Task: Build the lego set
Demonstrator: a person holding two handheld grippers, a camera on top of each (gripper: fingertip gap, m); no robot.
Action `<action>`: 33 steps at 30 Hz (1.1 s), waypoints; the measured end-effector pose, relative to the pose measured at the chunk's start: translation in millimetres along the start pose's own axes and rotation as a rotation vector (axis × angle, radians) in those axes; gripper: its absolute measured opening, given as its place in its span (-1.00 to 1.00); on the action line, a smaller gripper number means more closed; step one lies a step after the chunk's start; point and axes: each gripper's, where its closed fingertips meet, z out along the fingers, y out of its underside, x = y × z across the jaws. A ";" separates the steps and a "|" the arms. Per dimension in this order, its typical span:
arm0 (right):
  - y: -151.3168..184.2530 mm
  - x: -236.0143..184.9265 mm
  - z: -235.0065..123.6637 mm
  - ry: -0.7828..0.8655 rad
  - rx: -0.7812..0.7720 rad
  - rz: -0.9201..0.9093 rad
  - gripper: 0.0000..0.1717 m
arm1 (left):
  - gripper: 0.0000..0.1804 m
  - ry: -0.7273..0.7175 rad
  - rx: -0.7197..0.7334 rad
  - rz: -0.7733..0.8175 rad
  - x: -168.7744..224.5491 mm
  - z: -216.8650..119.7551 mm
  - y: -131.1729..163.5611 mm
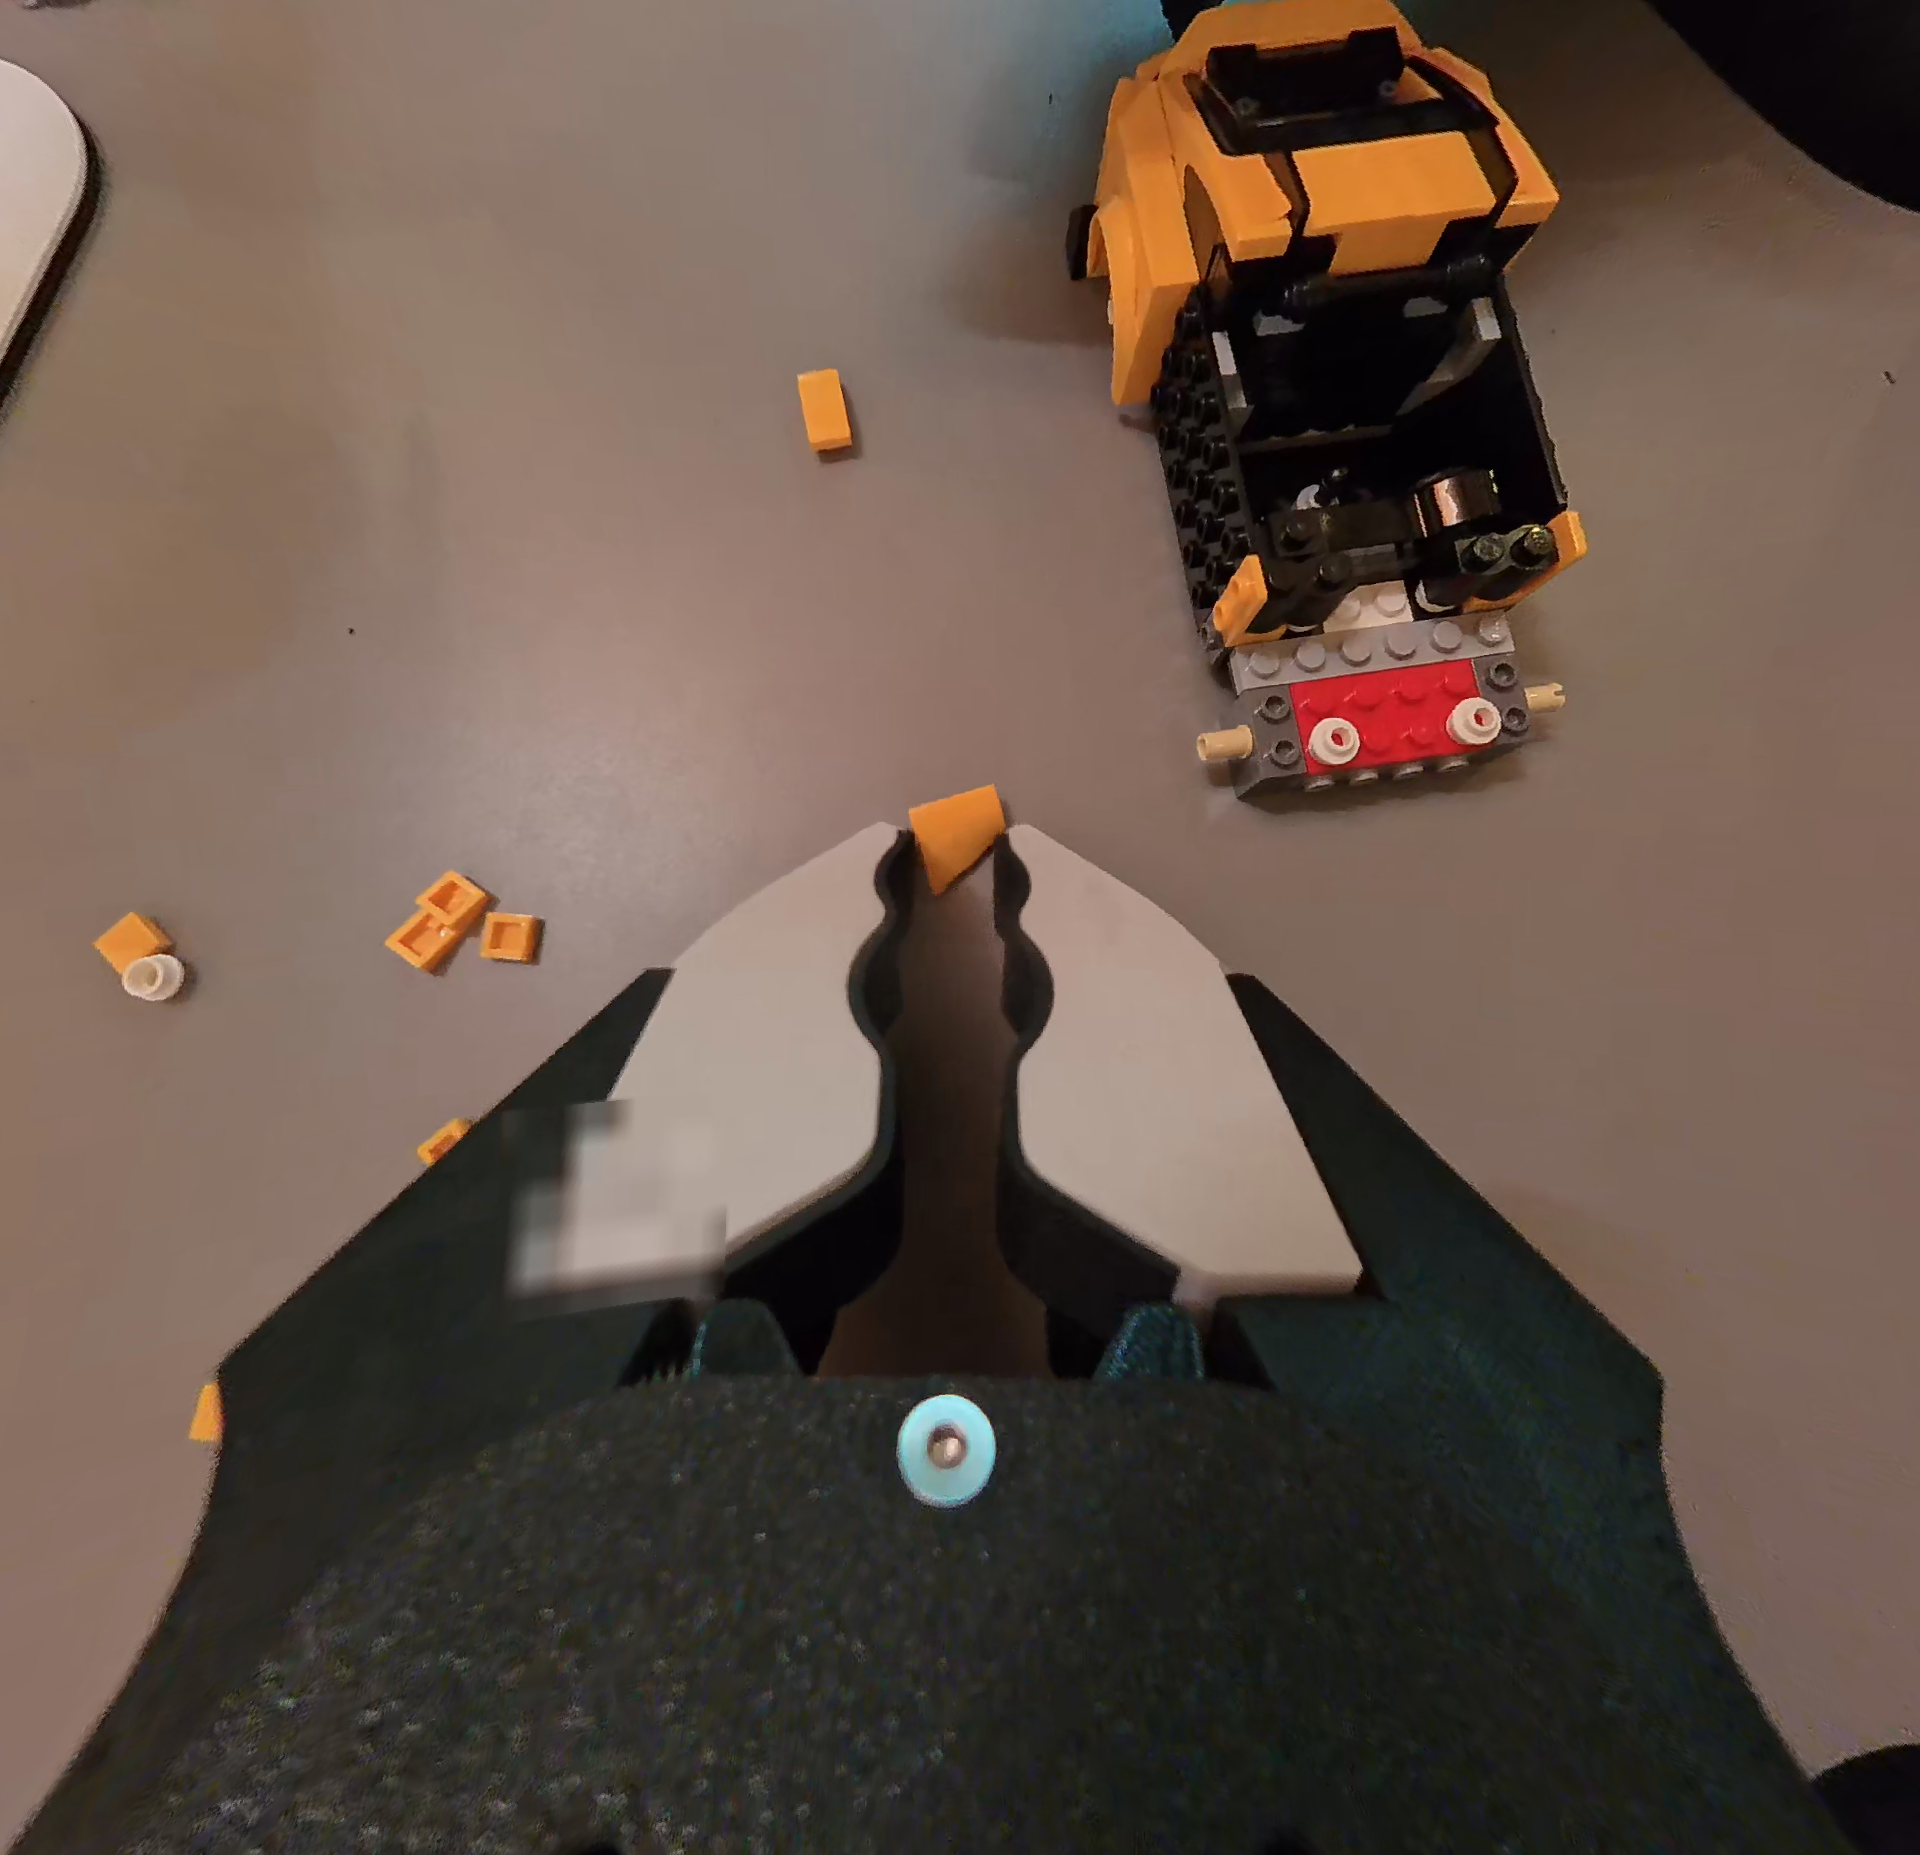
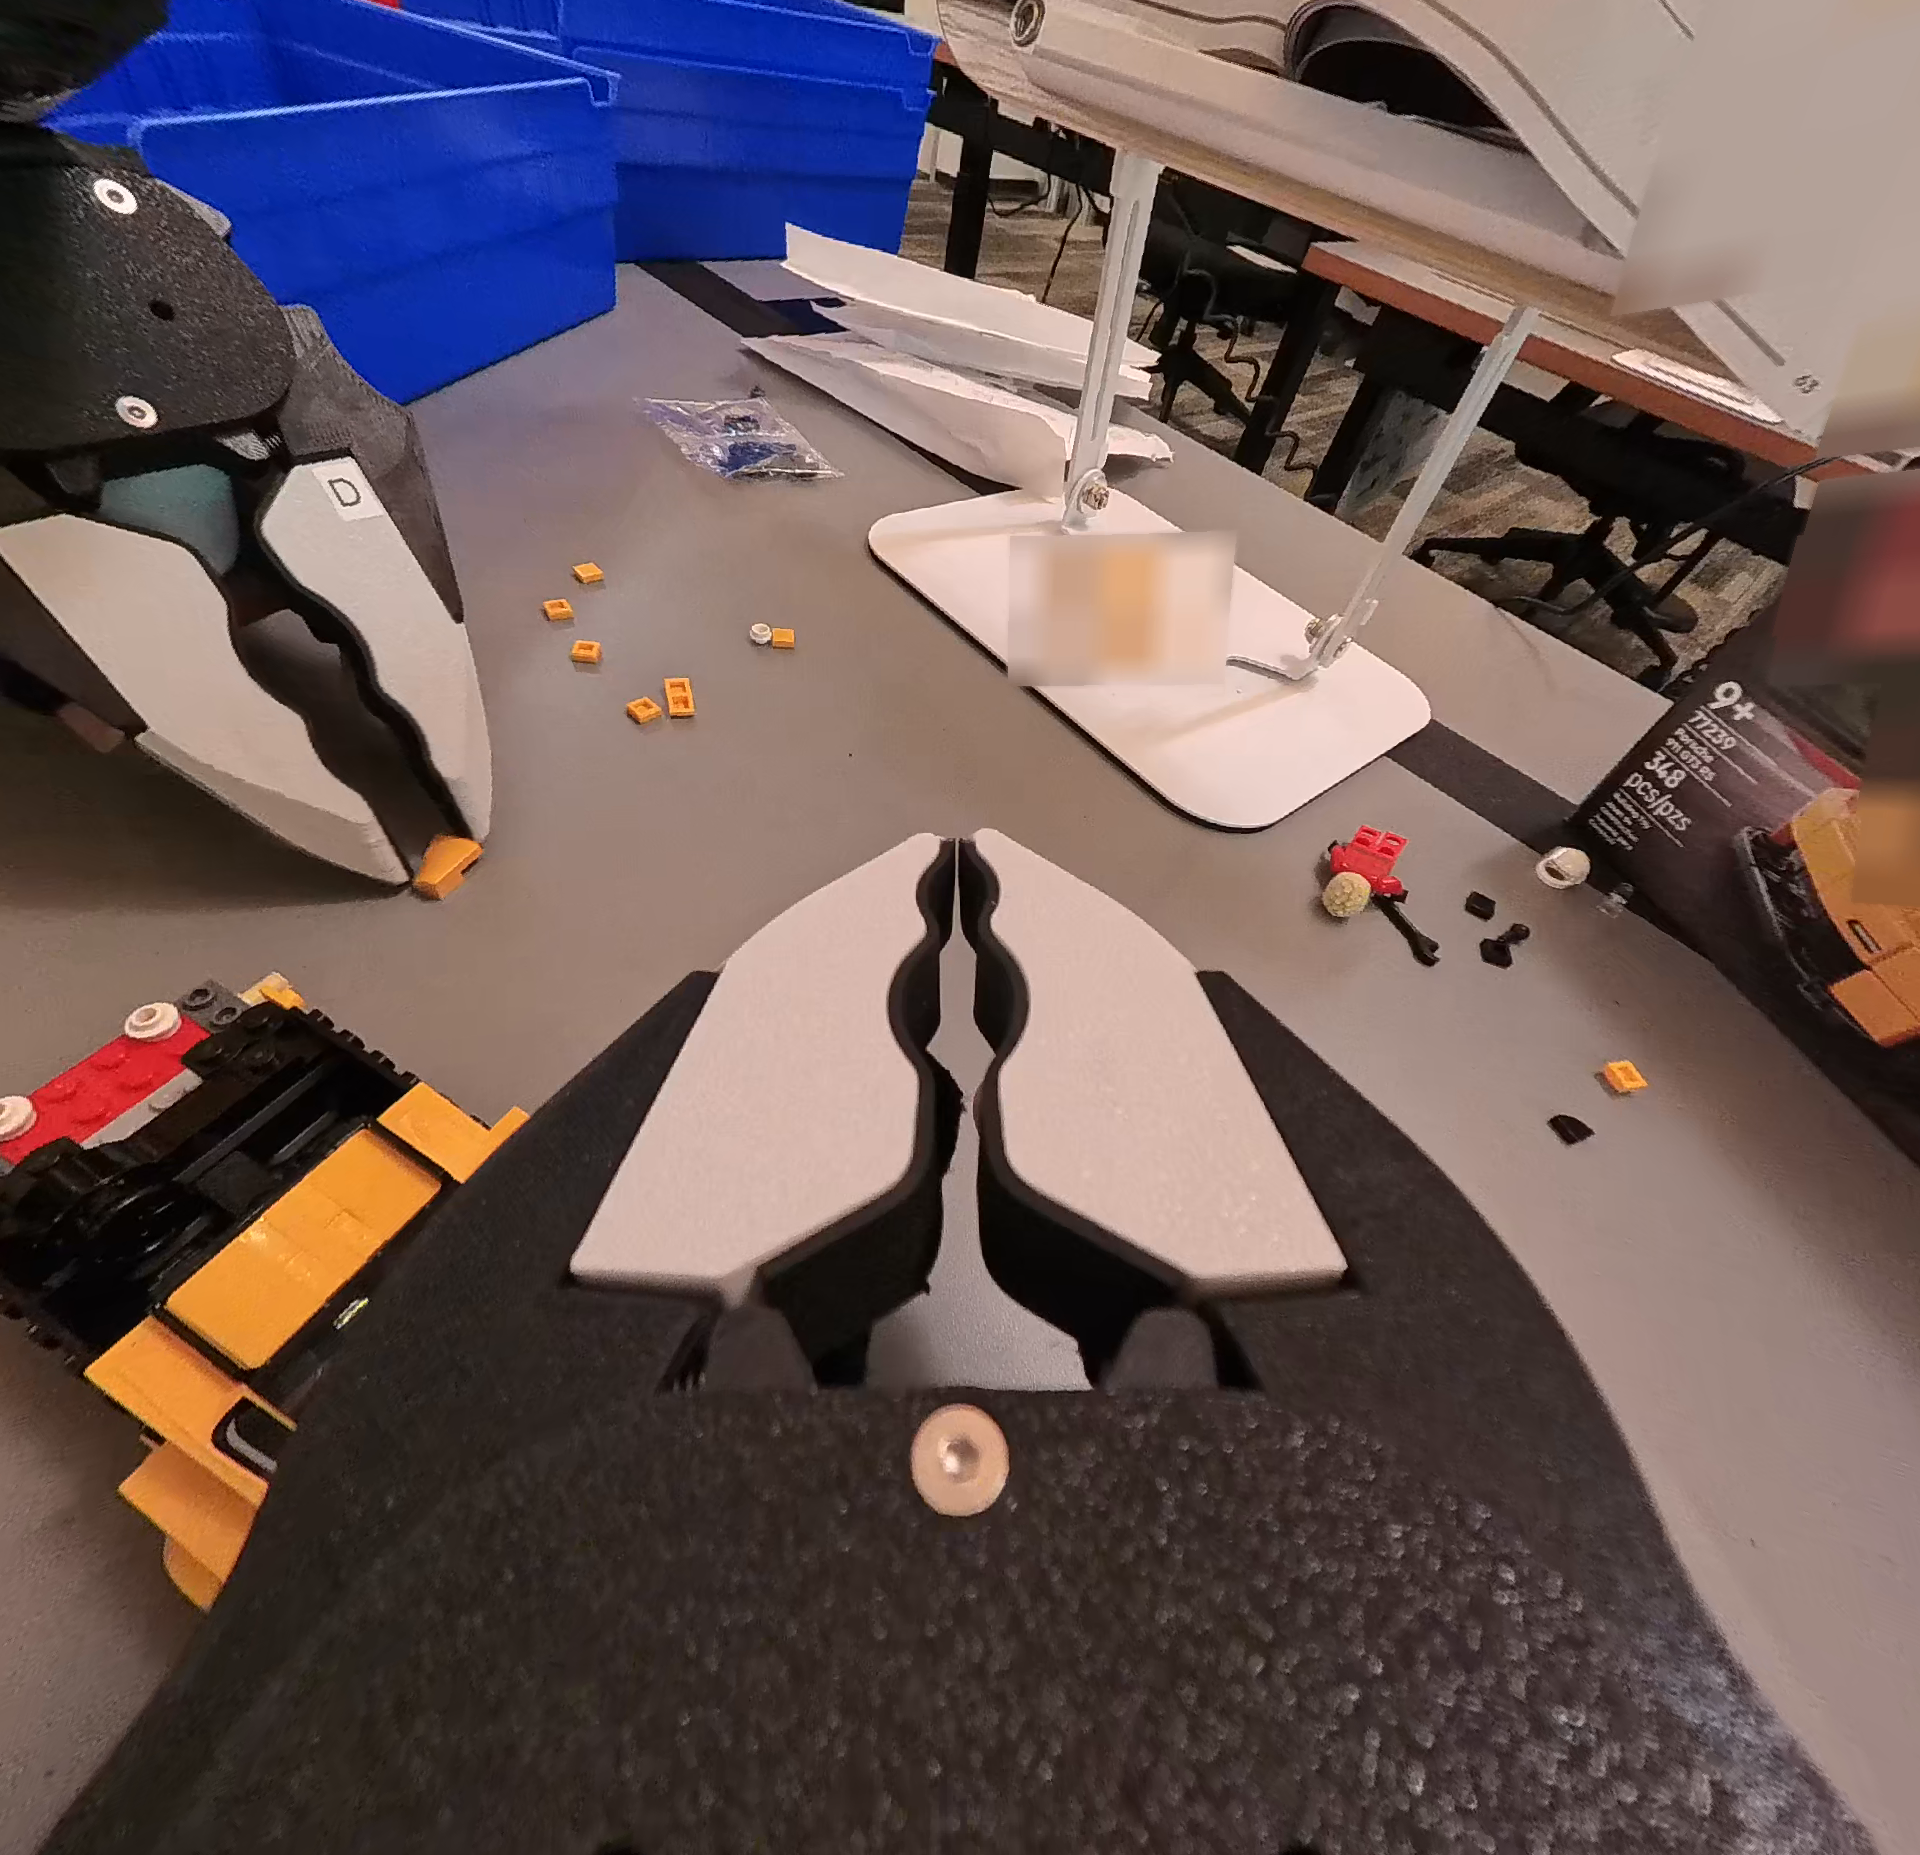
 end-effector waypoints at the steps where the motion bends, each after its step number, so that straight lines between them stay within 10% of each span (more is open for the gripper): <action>1: 0.0 -0.1 0.1 0.000 -0.001 0.000 -1.00 | -0.85 0.000 0.000 0.000 0.0 -0.1 0.1; 33: 0.3 -1.1 -0.1 -0.003 -0.004 -0.007 -1.00 | -0.71 0.008 0.022 -0.018 -2.0 -3.3 -1.4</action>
